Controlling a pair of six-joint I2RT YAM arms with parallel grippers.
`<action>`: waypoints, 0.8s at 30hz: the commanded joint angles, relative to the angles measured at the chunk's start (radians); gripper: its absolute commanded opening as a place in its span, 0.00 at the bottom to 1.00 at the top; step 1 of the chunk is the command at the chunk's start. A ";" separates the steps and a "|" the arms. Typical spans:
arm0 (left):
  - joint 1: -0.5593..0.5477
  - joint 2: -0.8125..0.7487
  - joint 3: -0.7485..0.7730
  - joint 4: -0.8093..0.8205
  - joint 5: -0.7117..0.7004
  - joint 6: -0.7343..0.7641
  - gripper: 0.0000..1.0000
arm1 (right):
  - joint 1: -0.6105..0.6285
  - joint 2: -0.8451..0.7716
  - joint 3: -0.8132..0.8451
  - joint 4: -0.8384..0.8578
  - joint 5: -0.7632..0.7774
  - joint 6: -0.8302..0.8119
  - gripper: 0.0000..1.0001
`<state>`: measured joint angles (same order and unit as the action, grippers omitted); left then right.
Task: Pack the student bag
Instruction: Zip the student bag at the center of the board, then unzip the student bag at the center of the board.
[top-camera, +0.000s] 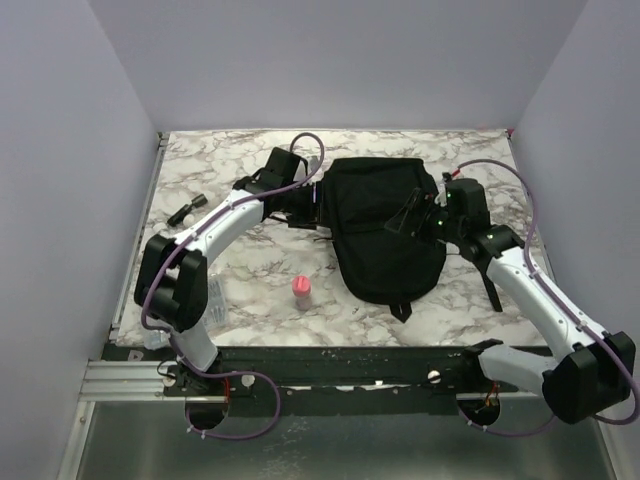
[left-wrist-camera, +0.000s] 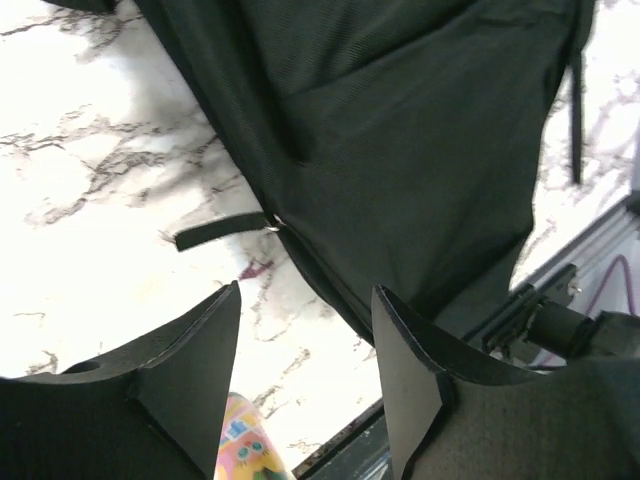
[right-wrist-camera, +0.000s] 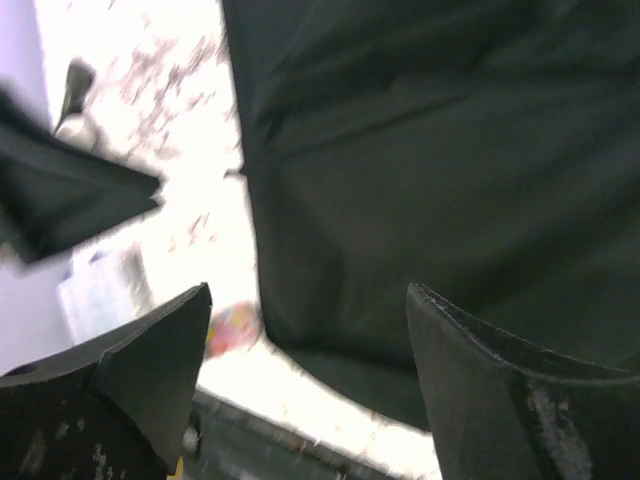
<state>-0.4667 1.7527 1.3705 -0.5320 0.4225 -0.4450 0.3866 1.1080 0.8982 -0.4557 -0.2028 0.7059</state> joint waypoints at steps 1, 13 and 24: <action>-0.029 -0.093 -0.070 0.038 0.076 -0.023 0.59 | -0.132 0.140 0.086 0.011 0.142 -0.132 0.76; -0.120 -0.066 -0.228 0.225 0.145 -0.085 0.60 | -0.320 0.495 0.266 0.083 -0.030 -0.079 0.64; -0.155 0.022 -0.220 0.304 0.185 -0.123 0.51 | -0.331 0.596 0.314 0.119 -0.101 -0.106 0.44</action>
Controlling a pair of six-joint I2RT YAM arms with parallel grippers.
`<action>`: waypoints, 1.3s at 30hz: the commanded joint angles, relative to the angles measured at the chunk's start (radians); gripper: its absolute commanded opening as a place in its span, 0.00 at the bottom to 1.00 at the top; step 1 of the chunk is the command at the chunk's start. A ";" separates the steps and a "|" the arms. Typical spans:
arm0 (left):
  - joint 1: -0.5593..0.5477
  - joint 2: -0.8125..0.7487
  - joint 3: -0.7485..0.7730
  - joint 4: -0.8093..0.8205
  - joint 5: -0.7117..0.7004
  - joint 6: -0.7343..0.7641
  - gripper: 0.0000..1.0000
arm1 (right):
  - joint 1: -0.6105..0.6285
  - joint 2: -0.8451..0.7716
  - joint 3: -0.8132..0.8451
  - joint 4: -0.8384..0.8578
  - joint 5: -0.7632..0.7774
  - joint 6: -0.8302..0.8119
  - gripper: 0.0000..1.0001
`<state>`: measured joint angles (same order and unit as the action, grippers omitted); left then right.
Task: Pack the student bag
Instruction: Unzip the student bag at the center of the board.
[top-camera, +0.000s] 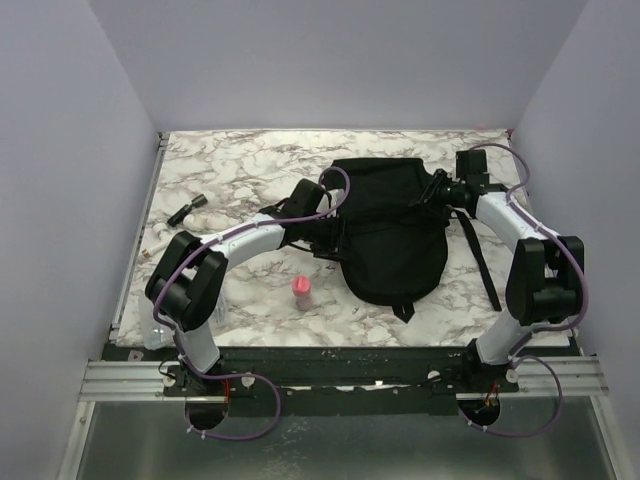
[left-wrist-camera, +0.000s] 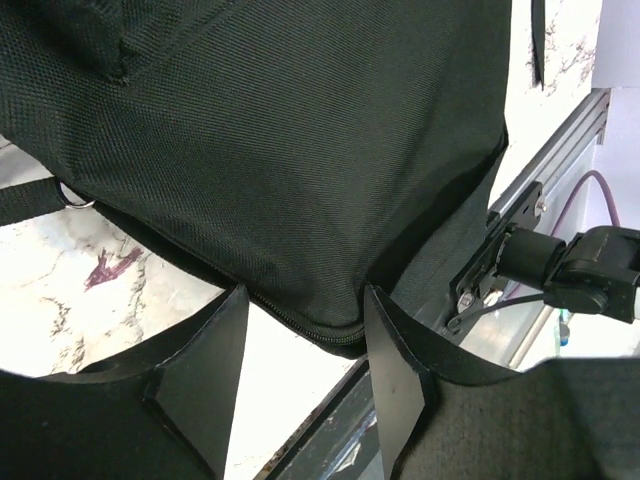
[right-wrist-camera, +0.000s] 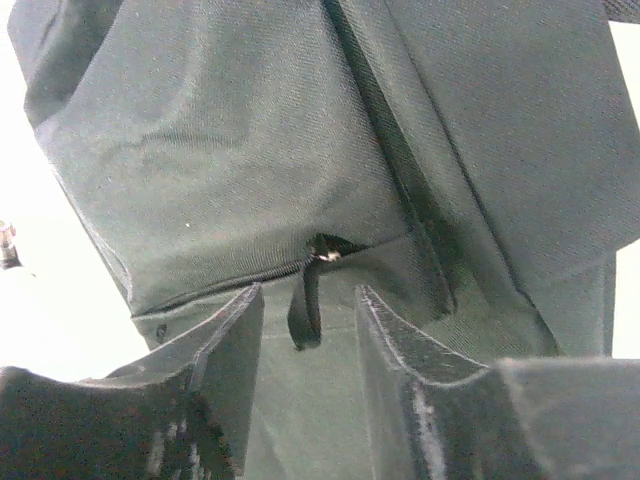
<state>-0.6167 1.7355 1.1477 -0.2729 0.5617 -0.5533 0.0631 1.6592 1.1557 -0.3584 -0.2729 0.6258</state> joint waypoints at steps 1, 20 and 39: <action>-0.005 0.040 -0.001 0.052 0.042 -0.016 0.51 | -0.006 0.051 0.065 0.022 -0.025 -0.033 0.42; -0.005 0.098 0.003 0.061 0.055 -0.012 0.43 | -0.003 0.087 0.081 -0.013 0.017 -0.099 0.25; -0.015 0.071 -0.074 0.220 -0.057 -0.117 0.00 | 0.386 0.125 -0.036 0.450 -0.237 0.265 0.01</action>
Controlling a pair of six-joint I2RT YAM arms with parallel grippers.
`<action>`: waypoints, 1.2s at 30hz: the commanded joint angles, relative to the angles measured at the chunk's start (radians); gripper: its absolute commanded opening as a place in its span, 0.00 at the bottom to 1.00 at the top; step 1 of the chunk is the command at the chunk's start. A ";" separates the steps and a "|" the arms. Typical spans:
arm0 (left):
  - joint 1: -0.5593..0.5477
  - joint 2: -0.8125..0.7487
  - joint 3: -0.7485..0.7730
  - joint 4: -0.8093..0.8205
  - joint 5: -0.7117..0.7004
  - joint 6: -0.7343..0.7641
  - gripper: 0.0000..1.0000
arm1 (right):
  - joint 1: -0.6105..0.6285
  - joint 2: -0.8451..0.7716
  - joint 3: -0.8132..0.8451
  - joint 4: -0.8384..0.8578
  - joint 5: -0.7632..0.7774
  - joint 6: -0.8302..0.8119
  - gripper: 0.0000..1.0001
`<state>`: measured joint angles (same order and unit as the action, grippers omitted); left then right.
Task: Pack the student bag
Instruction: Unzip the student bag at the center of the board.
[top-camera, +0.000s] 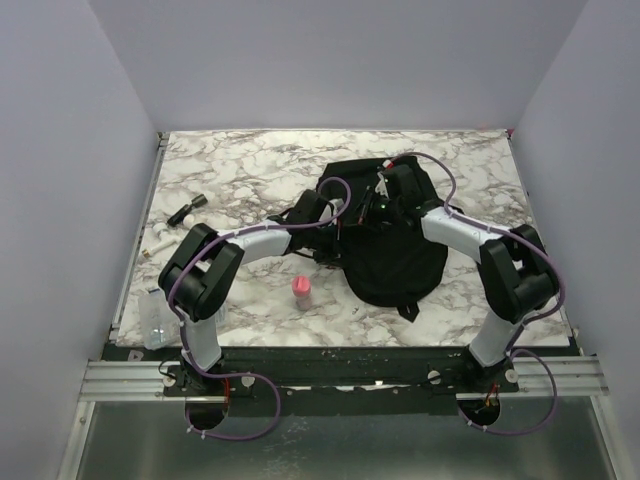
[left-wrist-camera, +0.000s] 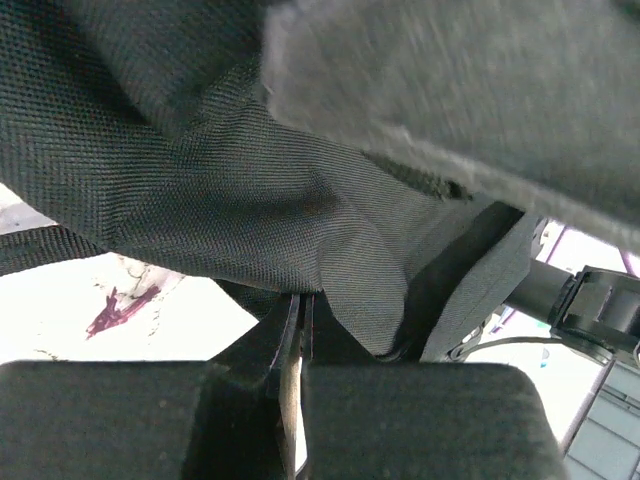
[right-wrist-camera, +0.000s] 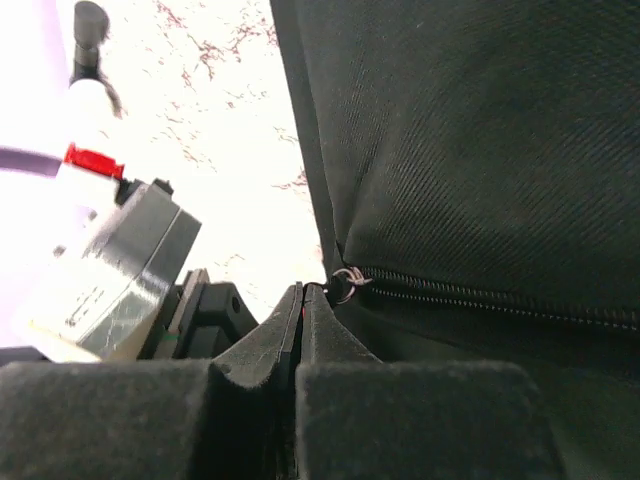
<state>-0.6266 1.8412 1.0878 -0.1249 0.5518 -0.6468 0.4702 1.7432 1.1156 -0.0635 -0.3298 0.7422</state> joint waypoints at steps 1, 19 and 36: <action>-0.005 -0.040 -0.020 0.073 -0.051 -0.021 0.00 | -0.024 0.058 0.019 0.147 -0.200 0.152 0.01; 0.030 -0.362 -0.027 -0.082 0.000 0.093 0.52 | -0.201 -0.158 -0.042 -0.066 0.144 -0.078 0.59; 0.008 -0.400 -0.042 -0.077 -0.009 0.043 0.54 | -0.349 -0.118 -0.403 0.502 -0.193 0.174 0.59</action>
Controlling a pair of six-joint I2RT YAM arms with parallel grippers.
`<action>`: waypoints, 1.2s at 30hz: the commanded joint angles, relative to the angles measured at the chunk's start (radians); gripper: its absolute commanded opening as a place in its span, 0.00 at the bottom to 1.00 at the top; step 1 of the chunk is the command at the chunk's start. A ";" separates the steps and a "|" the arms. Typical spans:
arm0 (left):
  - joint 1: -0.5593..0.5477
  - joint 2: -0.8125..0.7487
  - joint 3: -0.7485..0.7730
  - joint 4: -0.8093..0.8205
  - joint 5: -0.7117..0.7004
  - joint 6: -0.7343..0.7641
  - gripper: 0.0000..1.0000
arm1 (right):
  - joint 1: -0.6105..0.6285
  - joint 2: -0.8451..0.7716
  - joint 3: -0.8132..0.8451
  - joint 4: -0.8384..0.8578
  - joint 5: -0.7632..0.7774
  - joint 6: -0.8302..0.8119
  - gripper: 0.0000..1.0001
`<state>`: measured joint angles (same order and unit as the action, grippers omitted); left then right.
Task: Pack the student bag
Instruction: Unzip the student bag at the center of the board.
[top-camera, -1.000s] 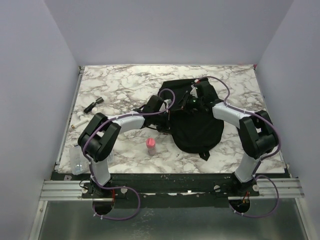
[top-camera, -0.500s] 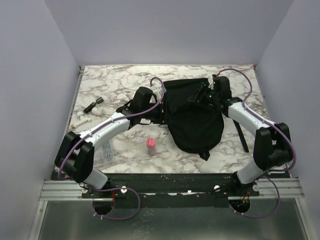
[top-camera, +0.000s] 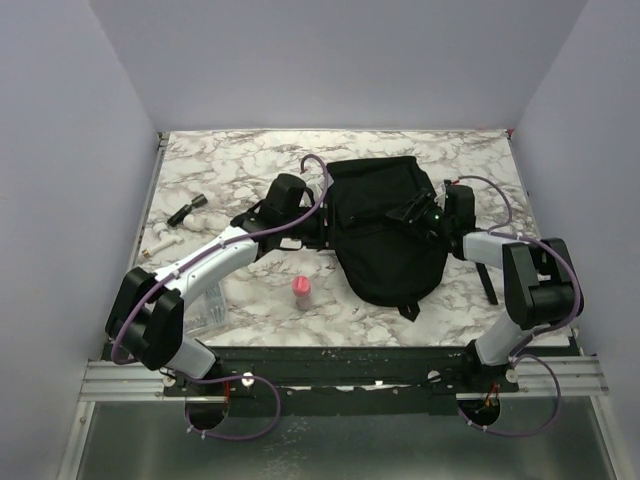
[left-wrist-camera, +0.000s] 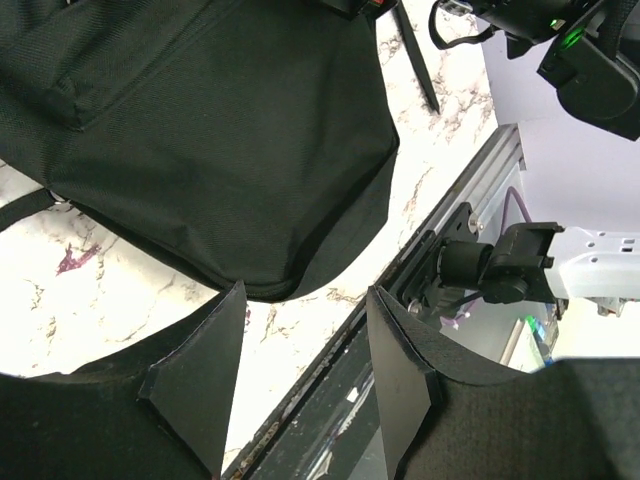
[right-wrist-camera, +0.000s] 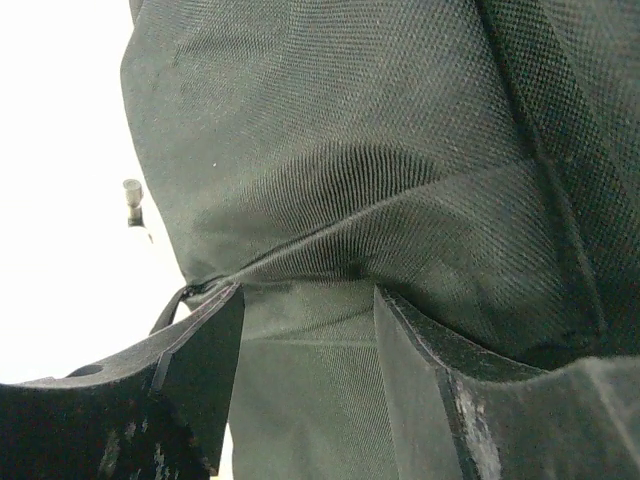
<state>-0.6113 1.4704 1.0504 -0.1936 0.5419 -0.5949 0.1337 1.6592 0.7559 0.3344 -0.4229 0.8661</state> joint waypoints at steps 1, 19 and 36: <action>-0.007 -0.029 -0.003 -0.007 0.000 -0.014 0.54 | -0.014 -0.062 -0.038 0.087 -0.092 0.050 0.60; -0.048 0.131 0.012 0.042 -0.067 -0.069 0.84 | -0.127 0.037 0.018 0.119 -0.182 0.174 0.62; -0.067 0.357 -0.018 0.154 -0.115 -0.114 0.34 | -0.128 0.027 0.007 0.154 -0.206 0.211 0.60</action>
<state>-0.6708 1.7943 1.0470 -0.0731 0.4530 -0.7101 0.0010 1.7519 0.7452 0.5175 -0.6098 1.0592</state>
